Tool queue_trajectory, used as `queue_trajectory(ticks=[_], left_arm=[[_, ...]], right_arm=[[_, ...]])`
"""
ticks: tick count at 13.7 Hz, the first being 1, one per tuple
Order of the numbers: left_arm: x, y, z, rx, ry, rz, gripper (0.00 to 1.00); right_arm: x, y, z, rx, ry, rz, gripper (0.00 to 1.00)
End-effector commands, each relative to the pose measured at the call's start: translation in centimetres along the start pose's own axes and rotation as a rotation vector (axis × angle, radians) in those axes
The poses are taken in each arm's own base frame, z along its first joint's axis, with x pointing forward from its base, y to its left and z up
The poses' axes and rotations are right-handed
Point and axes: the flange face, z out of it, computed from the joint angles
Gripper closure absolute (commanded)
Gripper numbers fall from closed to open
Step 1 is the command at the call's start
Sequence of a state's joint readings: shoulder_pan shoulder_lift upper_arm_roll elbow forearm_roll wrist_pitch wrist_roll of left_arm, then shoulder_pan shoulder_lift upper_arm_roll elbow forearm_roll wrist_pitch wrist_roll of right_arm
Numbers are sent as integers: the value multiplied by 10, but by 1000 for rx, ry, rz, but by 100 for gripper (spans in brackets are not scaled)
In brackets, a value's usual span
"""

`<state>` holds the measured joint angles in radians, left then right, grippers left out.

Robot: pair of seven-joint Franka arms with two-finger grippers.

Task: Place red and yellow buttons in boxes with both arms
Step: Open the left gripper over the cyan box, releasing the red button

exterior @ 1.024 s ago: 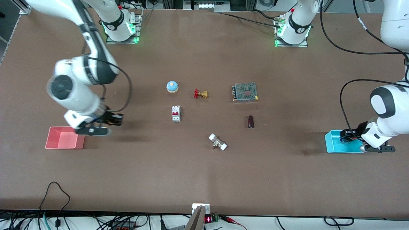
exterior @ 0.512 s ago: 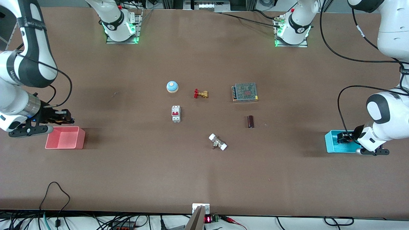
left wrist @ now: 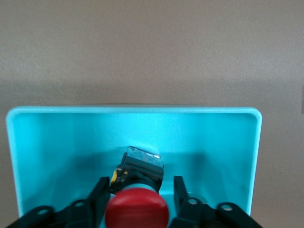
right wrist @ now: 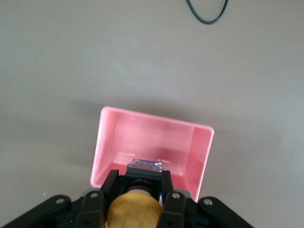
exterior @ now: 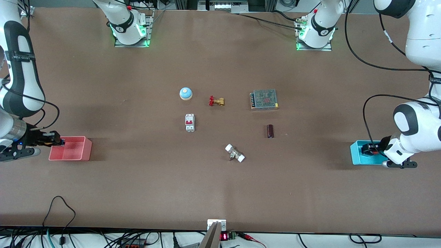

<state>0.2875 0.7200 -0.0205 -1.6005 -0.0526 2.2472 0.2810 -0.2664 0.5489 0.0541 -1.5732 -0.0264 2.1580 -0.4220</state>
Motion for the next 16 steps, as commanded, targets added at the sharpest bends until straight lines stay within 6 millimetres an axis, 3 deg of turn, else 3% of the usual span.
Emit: queue_trajectory(ticks=[1, 4, 5, 8, 11, 16], left_arm=[[6, -2, -25, 24, 26, 5, 0], [4, 7, -88, 43, 76, 24, 0], [0, 21, -112, 39, 67, 39, 0], [-7, 84, -188, 47, 99, 116, 0], [-28, 139, -247, 65, 134, 76, 0], [-72, 165, -330, 34, 157, -73, 0]], right_arm=[[8, 16, 17, 9, 37, -20, 70], [6, 20, 44, 22, 26, -1, 70], [5, 19, 51, 27, 17, 2, 70], [5, 17, 65, 52, 15, 21, 70], [4, 17, 77, 52, 20, 23, 70], [5, 17, 89, 47, 30, 21, 66]])
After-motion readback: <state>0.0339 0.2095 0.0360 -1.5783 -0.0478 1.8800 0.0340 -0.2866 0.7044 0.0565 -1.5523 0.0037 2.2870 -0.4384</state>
